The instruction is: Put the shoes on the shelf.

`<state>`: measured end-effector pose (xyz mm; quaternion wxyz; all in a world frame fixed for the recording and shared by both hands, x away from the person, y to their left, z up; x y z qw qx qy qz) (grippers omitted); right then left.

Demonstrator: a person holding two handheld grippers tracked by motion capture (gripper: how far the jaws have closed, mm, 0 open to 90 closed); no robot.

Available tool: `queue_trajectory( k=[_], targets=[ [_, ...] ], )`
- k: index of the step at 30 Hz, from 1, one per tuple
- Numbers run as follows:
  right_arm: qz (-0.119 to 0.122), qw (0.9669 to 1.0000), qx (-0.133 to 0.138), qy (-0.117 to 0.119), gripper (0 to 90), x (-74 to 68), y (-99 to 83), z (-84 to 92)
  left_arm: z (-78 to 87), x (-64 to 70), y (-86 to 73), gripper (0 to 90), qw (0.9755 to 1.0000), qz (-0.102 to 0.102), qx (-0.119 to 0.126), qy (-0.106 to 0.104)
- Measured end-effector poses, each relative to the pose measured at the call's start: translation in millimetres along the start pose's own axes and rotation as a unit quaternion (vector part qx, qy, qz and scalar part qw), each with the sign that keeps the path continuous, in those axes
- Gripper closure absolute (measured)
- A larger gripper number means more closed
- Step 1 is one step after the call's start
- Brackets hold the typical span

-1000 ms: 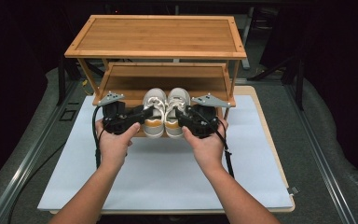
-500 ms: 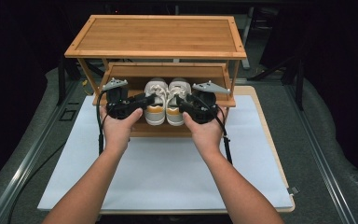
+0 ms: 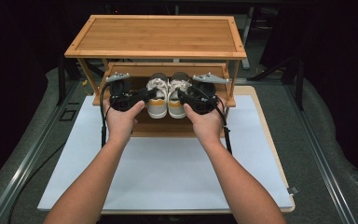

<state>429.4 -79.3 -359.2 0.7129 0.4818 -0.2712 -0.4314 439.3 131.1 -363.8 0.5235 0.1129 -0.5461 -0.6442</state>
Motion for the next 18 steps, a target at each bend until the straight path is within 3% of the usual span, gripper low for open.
queue_trajectory(
  k=[8,18],
  targets=[
    [0.001,1.0000,0.000,0.000,59.1,2.4,2.0,-4.5,-2.9,0.0,5.1,58.8,0.9999,-0.007,-0.001,0.007],
    [-0.009,0.9999,-0.008,-0.001,59.0,8.8,5.5,-18.8,-16.6,-10.6,11.3,58.7,0.9999,0.013,-0.005,0.006]
  ],
)
Point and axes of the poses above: each handheld gripper's, and its own axes: z roughly backward along the jaws, y roughly out of its top, x roughly to its right, the point moved 3 cm from there along -z, roughly forward along the jaws, and after that the axes turned 8 degrees about z, right-handed, at the moved point
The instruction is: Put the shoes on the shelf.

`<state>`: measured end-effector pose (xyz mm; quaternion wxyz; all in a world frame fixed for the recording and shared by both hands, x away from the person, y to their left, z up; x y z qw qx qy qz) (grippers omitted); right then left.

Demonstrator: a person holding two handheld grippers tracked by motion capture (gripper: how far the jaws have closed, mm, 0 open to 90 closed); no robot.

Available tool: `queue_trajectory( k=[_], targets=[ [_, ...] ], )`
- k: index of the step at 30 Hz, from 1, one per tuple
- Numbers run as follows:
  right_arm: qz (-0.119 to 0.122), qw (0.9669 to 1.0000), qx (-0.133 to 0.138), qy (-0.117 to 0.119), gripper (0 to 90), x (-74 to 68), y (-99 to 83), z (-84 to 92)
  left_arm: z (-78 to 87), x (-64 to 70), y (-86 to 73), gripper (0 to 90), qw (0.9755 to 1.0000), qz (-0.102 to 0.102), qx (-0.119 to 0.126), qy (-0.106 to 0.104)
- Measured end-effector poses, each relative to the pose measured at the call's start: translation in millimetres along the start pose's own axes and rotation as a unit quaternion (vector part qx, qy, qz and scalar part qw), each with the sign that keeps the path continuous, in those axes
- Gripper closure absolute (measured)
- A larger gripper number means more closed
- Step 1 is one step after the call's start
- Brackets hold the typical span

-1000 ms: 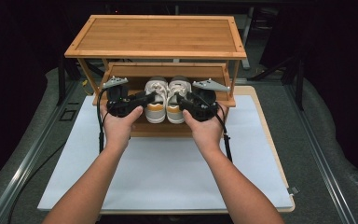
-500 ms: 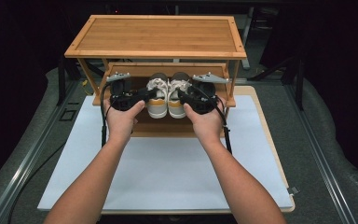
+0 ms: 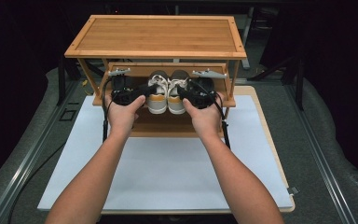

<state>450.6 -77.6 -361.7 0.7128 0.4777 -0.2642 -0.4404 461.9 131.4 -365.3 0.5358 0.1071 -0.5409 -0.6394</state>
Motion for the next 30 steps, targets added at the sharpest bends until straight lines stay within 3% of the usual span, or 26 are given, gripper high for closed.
queue_trajectory(
  k=[6,8,17,23,27,30],
  targets=[
    [-0.010,0.9999,-0.008,0.004,58.4,4.7,2.0,-3.8,-4.0,-0.4,1.2,57.9,0.9999,0.003,-0.008,0.008],
    [-0.026,0.9996,-0.013,0.008,57.7,7.8,1.3,-4.9,-5.8,-1.1,2.0,57.6,0.9999,0.005,-0.014,0.005],
    [-0.036,0.9989,-0.030,0.002,55.8,10.5,3.1,-6.4,-9.1,1.4,6.2,56.5,0.9994,0.010,-0.028,0.019],
    [-0.025,0.9991,-0.033,-0.002,55.5,10.8,7.1,-4.3,-8.6,-0.2,8.0,50.5,0.9993,0.017,-0.027,0.017],
    [-0.023,0.9993,-0.028,-0.007,55.8,10.0,7.0,-3.3,-4.3,2.6,10.1,47.4,0.9996,0.002,-0.023,0.019],
    [-0.022,0.9994,-0.026,-0.008,55.3,9.7,7.6,-0.3,-0.2,3.1,10.5,47.2,0.9997,0.003,-0.019,0.013]
  ],
)
Point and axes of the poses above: each handheld gripper's, and its own axes: z roughly backward along the jaws, y roughly out of its top, x roughly to its right, the point moved 3 cm from there along -z, roughly forward along the jaws, and after that the axes turned 8 degrees about z, right-handed, at the moved point
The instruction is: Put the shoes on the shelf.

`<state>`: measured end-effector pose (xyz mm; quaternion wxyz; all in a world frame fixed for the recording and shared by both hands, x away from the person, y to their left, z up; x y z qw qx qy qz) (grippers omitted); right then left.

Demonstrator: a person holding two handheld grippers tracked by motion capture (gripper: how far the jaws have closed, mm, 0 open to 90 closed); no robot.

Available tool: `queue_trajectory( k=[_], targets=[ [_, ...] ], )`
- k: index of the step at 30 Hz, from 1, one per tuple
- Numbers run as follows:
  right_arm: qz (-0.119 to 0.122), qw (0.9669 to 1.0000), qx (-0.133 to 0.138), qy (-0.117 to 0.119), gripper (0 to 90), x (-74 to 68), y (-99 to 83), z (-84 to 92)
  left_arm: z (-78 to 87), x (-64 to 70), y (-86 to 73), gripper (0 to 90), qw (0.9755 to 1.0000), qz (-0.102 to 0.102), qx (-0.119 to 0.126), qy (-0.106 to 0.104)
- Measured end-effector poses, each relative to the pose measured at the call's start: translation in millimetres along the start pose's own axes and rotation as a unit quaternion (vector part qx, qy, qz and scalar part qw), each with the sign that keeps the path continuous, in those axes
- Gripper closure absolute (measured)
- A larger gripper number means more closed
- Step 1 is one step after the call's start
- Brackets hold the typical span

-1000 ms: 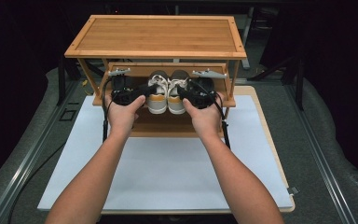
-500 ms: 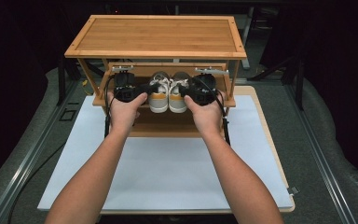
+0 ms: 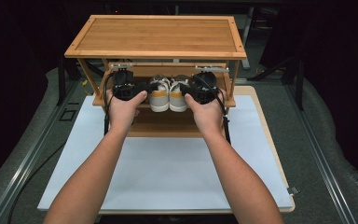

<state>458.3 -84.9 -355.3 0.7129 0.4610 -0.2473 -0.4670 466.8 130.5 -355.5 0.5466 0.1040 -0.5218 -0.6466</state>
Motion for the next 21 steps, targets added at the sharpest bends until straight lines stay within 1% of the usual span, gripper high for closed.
queue_trajectory(
  k=[2,3,5,6,8,9,10,11,12,13,15,16,17,19,20,21],
  targets=[
    [0.003,1.0000,0.003,0.002,55.2,-0.8,0.7,2.3,1.8,0.6,-0.3,47.3,1.0000,-0.001,0.002,0.001],
    [0.001,1.0000,0.008,0.001,55.2,-1.6,0.9,3.4,3.1,0.9,-0.5,47.4,1.0000,0.000,0.004,-0.002],
    [0.005,1.0000,0.008,0.000,54.7,-2.1,0.9,6.4,4.8,1.3,-1.3,47.6,1.0000,0.002,0.006,-0.004],
    [0.007,0.9999,0.010,0.000,54.6,-2.0,0.9,7.8,5.9,0.9,-1.3,47.6,1.0000,-0.001,0.009,-0.003],
    [0.000,0.9998,0.018,0.006,53.2,-1.8,1.0,12.9,10.5,0.9,-2.1,47.3,0.9999,0.001,0.013,-0.008],
    [0.000,0.9998,0.018,0.006,53.2,-1.8,1.0,12.9,10.5,0.9,-2.1,46.7,0.9999,0.001,0.013,-0.008],
    [0.000,0.9996,0.026,0.008,53.0,-3.2,1.7,16.7,13.5,1.0,-2.0,45.8,0.9999,-0.002,0.015,-0.008],
    [0.002,0.9995,0.028,0.011,53.0,-4.0,2.0,18.4,13.5,1.0,-2.0,44.7,0.9999,-0.002,0.015,-0.008],
    [0.008,0.9994,0.033,0.010,52.8,-4.9,2.5,20.7,17.1,2.0,-1.5,44.2,0.9997,0.001,0.019,-0.013],
    [0.008,0.9993,0.035,0.011,52.5,-5.4,2.7,22.2,17.1,2.0,-1.5,43.6,0.9997,0.001,0.019,-0.013],
    [0.010,0.9992,0.036,0.013,52.3,-5.9,2.9,24.0,20.0,4.3,-1.1,42.9,0.9996,0.001,0.021,-0.020],
    [0.012,0.9992,0.037,0.012,52.4,-5.9,3.1,25.2,21.1,5.6,-1.1,42.6,0.9995,-0.003,0.022,-0.024],
    [0.013,0.9990,0.042,0.011,52.3,-5.6,3.3,26.3,21.9,6.4,-1.3,42.6,0.9994,-0.004,0.023,-0.024],
    [0.013,0.9990,0.043,0.006,52.4,-4.5,3.2,28.7,25.1,7.2,-2.2,42.3,0.9994,-0.010,0.024,-0.024],
    [0.017,0.9989,0.044,0.001,53.1,-3.2,3.1,31.2,29.4,7.3,-3.4,42.5,0.9991,-0.017,0.032,-0.023],
    [0.017,0.9989,0.044,0.001,53.1,-3.2,3.1,31.2,29.4,7.3,-3.4,42.7,0.9991,-0.017,0.032,-0.023]
  ],
)
Point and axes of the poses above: each handheld gripper's, and its own axes: z roughly backward along the jaws, y roughly out of its top, x roughly to its right, the point moved 3 cm from there along -z, roughly forward along the jaws, and after that the axes turned 8 degrees about z, right-handed, at the moved point
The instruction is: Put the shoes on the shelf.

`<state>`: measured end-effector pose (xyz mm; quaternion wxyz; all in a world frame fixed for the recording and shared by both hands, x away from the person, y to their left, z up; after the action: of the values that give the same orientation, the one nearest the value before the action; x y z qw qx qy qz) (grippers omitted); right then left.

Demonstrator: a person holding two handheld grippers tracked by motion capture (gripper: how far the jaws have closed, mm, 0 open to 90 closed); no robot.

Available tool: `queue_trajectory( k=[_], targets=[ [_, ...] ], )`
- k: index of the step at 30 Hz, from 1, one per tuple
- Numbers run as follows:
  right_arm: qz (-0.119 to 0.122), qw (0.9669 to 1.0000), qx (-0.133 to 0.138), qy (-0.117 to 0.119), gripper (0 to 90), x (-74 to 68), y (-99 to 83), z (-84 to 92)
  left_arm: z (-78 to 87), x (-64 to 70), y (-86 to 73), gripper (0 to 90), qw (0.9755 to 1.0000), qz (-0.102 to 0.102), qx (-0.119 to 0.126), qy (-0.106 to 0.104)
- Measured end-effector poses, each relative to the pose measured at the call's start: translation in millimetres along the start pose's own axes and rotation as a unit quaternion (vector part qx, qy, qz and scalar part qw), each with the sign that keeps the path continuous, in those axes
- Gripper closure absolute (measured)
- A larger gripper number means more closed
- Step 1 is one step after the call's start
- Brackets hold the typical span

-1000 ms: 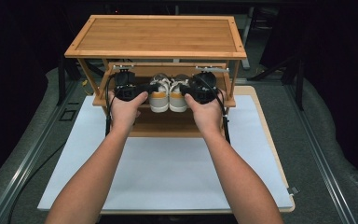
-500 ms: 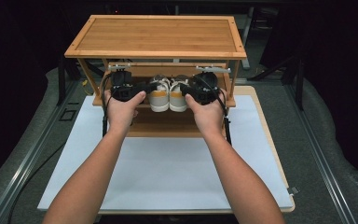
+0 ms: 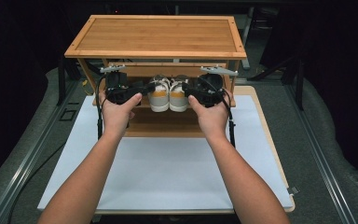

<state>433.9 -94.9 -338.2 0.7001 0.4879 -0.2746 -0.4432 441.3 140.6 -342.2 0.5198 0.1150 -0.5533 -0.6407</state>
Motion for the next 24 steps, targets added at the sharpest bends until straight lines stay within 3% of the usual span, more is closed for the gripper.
queue_trajectory(
  k=[6,7,9,11,18,24],
  targets=[
    [0.008,1.0000,0.003,-0.002,65.7,1.3,-3.4,6.4,9.3,-6.3,-6.5,50.3,0.9999,-0.003,0.006,0.011],
    [0.015,0.9999,0.002,-0.007,72.8,2.1,-7.2,7.8,10.9,-8.5,-10.1,59.6,0.9999,-0.003,0.007,0.011],
    [0.023,0.9996,0.002,-0.016,76.0,3.1,-9.9,8.6,11.0,-9.6,-11.5,64.0,0.9999,-0.006,0.007,0.013],
    [0.025,0.9994,-0.003,-0.024,83.7,7.0,-17.1,6.7,9.4,-12.6,-15.8,77.9,0.9997,-0.009,0.006,0.023],
    [0.017,0.9996,-0.015,-0.019,87.9,10.0,-30.5,-1.7,-2.0,-18.9,-23.9,87.1,0.9997,0.001,-0.010,0.022],
    [0.013,0.9997,-0.019,-0.013,87.9,9.5,-33.4,-5.2,-9.2,-20.7,-28.4,88.7,0.9996,0.002,-0.020,0.020]
  ],
)
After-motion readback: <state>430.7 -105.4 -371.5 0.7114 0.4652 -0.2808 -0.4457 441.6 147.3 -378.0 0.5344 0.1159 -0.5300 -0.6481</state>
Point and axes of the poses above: each handheld gripper's, and its own axes: z roughly backward along the jaws, y roughly out of its top, x roughly to its right, the point moved 3 cm from there along -z, roughly forward along the jaws, and after that the axes turned 8 degrees about z, right-handed, at the moved point
